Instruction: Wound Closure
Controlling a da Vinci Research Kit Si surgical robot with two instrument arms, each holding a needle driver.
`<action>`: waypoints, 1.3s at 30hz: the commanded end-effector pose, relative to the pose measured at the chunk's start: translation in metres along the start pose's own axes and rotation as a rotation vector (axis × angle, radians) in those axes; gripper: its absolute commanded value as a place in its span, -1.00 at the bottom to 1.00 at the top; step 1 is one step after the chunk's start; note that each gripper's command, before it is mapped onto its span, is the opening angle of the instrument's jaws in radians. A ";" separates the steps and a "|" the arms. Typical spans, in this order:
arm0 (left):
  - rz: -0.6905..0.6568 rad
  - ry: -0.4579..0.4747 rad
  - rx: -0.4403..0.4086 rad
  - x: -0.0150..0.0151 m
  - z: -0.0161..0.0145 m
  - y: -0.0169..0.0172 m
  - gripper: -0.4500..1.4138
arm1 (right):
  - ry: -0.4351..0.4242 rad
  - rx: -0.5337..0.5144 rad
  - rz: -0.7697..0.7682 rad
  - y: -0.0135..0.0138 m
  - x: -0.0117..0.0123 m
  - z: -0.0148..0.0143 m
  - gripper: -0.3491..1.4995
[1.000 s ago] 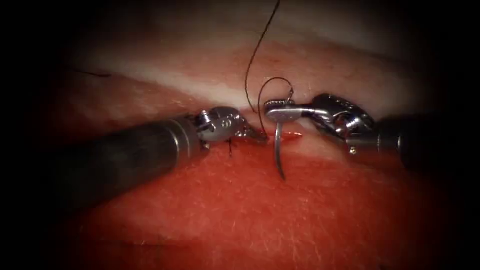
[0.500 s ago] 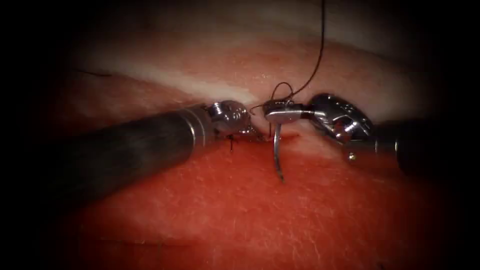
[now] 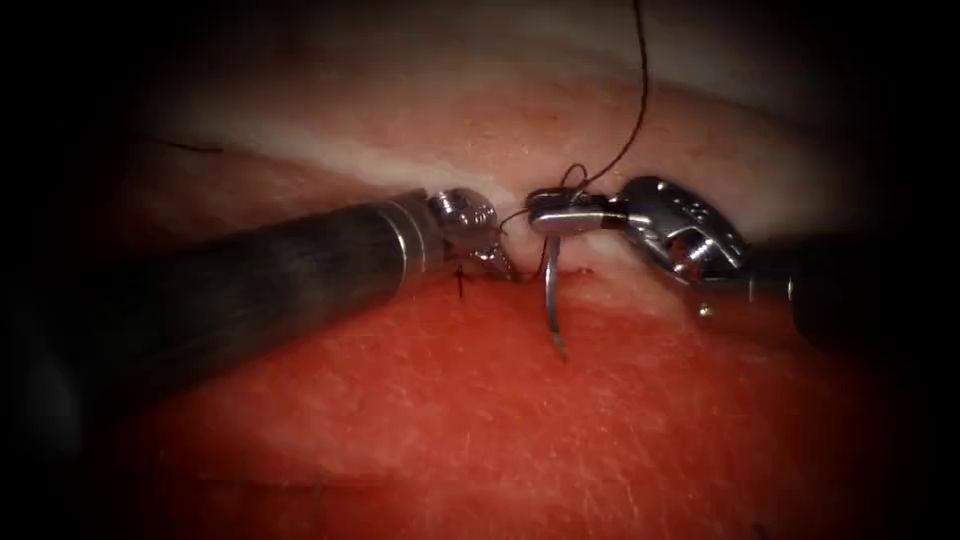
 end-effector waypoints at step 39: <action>0.083 0.014 -0.119 0.0027 -0.0014 0.0076 -0.62 | -0.058 -0.061 -0.450 0.0037 -0.0033 0.0016 -1.00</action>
